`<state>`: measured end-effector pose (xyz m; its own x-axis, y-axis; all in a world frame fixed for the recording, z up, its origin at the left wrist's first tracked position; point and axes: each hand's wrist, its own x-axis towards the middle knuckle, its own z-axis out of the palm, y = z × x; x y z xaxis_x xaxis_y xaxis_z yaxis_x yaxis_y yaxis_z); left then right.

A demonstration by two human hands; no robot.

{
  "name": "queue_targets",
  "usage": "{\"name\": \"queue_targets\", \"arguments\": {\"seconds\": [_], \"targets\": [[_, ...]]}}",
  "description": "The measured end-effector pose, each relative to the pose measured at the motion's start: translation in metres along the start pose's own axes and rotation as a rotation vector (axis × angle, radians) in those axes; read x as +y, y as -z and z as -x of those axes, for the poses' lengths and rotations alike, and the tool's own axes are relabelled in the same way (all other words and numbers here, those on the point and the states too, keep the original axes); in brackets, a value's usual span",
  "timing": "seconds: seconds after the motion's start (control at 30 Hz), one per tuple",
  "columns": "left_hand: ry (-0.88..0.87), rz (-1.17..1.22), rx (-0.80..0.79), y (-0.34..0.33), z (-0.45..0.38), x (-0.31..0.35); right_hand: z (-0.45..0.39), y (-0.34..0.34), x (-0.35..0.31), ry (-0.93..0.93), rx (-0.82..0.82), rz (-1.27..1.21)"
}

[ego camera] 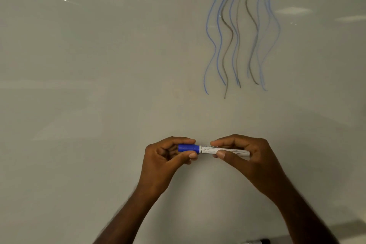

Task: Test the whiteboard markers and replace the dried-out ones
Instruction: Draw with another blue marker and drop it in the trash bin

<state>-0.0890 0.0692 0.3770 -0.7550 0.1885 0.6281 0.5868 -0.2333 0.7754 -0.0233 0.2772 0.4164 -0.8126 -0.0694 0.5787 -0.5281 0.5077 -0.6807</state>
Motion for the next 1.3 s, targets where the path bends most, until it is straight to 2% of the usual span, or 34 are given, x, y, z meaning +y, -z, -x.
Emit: {"name": "queue_targets", "arguments": {"seconds": [0.1, 0.27, 0.47, 0.67, 0.9, 1.03, 1.3], "targets": [[0.021, -0.083, -0.082, -0.014, 0.002, -0.014, 0.017, 0.014, 0.017, 0.034, 0.03, 0.257], [0.06, -0.201, -0.269, -0.05, 0.014, -0.046, 0.057, 0.035, 0.053, -0.048, -0.018, 0.506], [0.248, -0.144, -0.525, -0.111, 0.036, -0.076, 0.121, 0.07, 0.072, -0.268, -0.003, 0.633], [0.239, -0.223, -0.851, -0.167, 0.059, -0.105, 0.192, 0.086, 0.084, -0.476, 0.013, 0.672], [0.242, -0.287, -1.043, -0.227, 0.091, -0.145, 0.254, 0.102, 0.098, -0.758, 0.082, 0.538], [0.22, -0.371, -1.18, -0.253, 0.113, -0.18, 0.28, 0.106, 0.132, -0.953, -0.066, 0.527], [0.43, -0.396, -1.289, -0.289, 0.177, -0.275, 0.346, 0.089, 0.229, -1.165, -0.183, 0.417]]}}
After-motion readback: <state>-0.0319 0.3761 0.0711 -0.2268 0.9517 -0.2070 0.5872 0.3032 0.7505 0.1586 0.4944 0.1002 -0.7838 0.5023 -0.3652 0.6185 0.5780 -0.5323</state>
